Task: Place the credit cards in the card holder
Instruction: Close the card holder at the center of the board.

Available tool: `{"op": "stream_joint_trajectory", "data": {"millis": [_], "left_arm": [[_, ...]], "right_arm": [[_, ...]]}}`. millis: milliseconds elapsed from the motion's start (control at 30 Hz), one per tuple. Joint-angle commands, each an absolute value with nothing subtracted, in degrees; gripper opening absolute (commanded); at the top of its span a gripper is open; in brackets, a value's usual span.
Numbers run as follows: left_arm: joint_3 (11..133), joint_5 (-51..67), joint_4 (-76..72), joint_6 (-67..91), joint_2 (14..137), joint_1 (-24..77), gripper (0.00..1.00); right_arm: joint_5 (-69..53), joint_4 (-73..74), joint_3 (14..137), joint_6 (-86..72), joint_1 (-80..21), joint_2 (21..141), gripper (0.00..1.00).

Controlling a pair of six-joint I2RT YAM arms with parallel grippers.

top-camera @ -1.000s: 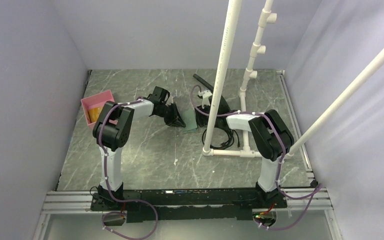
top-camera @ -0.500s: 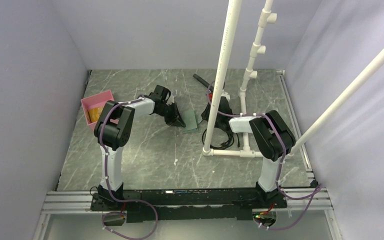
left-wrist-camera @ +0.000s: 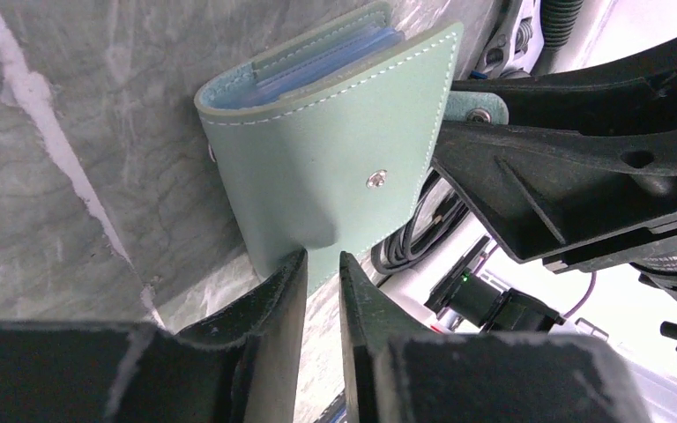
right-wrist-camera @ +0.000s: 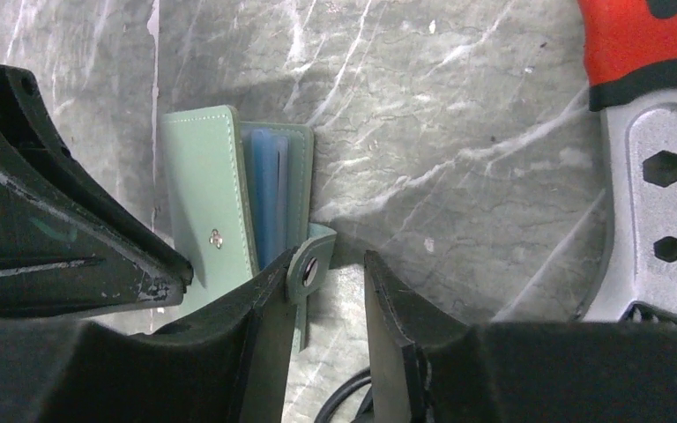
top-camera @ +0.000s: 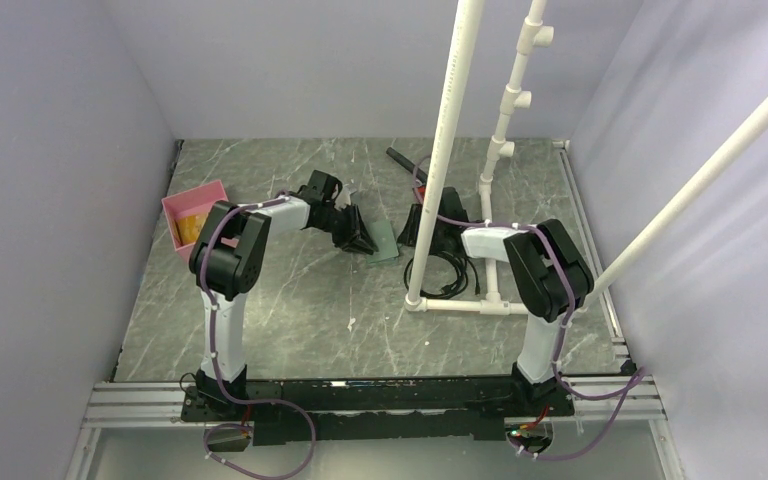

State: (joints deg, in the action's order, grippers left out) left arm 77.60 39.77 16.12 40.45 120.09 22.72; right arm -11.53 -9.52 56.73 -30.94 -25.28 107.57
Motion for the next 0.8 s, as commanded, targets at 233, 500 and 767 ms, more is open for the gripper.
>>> {"op": "stream_joint_trajectory", "data": {"millis": [233,500,767], "left_arm": [[88.9,40.24,21.53,39.93,123.83,23.29,0.24],[96.98,40.75,27.86,37.09,129.23,23.2,0.25],[99.47,40.26,29.67,35.51,133.14,23.12,0.22]], "right_arm": [[-19.09,-6.51,59.75,-29.2,-21.36,105.23,0.36],[-20.54,-6.74,61.66,-29.49,-21.09,105.98,0.33],[-20.95,-6.57,62.57,-30.06,-20.74,106.47,0.26]]}}
